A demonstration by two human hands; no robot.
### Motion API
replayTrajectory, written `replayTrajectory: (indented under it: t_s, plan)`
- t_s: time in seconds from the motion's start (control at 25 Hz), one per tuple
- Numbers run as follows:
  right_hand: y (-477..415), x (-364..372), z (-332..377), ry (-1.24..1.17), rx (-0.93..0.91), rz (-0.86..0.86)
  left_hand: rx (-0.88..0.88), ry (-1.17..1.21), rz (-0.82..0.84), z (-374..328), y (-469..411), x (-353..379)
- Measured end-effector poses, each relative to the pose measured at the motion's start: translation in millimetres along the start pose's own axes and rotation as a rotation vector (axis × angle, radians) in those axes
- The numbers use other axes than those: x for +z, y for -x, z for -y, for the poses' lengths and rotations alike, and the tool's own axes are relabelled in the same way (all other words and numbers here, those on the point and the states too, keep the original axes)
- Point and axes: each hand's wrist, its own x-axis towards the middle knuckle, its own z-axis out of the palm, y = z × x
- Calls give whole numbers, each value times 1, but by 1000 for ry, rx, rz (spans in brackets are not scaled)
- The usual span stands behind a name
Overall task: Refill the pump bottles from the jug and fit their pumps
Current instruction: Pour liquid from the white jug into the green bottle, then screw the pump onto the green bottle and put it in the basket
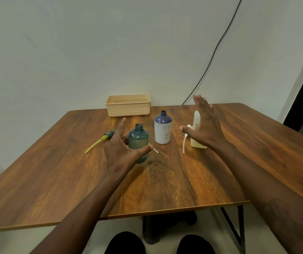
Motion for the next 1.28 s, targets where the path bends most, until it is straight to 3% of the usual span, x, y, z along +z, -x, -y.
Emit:
replayTrajectory:
  t_s: [0.32,0.52,0.8,1.04,1.28]
  plan:
    - [-11,53,73,-139,-173,112,-24,-16,-79,34,-5,-42]
    - [-14,97,129,-215,-215,287,-46,-63,-119,57,-8,-74]
    - [-37,179,172,-318,-15,369,-85,-120,-201,90,-16,-110]
    - [-59,225,198,-266,147,502,-107,-103,-209,102,-23,-115]
    - [-72,248,213,-90,310,362,-111,-125,-209,104,-29,-114]
